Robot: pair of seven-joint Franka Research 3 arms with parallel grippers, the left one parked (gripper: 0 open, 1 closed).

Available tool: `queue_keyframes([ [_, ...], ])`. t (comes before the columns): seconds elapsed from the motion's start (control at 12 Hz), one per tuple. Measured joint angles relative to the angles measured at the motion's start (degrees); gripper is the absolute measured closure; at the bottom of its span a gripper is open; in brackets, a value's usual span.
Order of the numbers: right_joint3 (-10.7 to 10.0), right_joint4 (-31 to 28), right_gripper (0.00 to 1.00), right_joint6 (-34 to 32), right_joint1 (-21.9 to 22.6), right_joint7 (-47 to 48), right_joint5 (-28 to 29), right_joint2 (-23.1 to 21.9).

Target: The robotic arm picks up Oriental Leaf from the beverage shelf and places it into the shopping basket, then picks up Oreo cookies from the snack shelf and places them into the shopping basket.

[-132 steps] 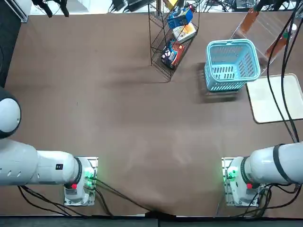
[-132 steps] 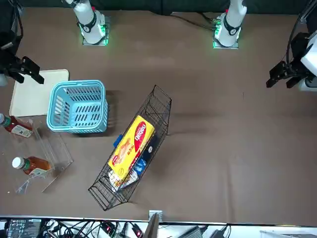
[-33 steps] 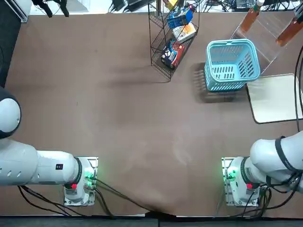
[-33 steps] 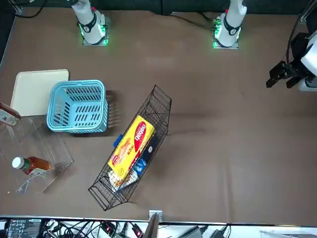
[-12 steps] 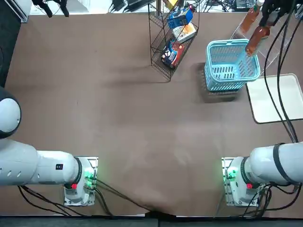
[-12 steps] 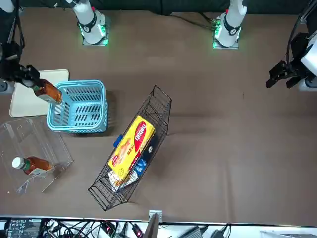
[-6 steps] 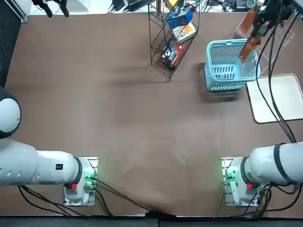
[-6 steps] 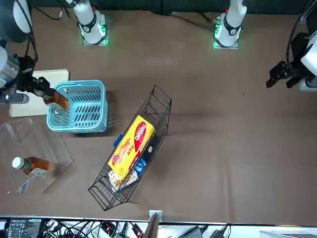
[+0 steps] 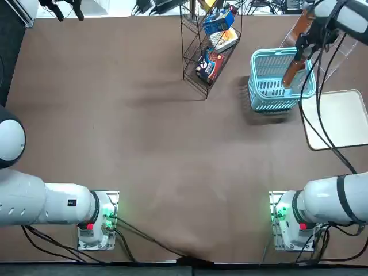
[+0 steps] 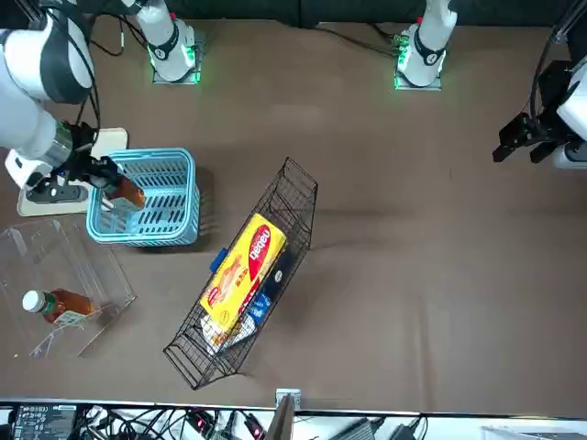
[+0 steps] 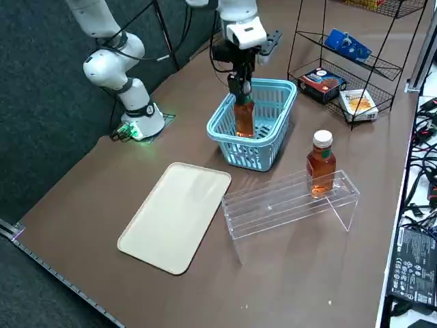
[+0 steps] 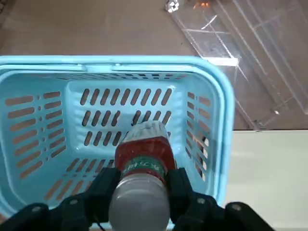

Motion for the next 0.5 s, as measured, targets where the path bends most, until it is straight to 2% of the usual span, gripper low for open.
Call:
queue_keyframes([
  [0.5, 0.0, -2.51, 0.43, 6.25, 1.35, 0.64, -0.12, 4.32],
])
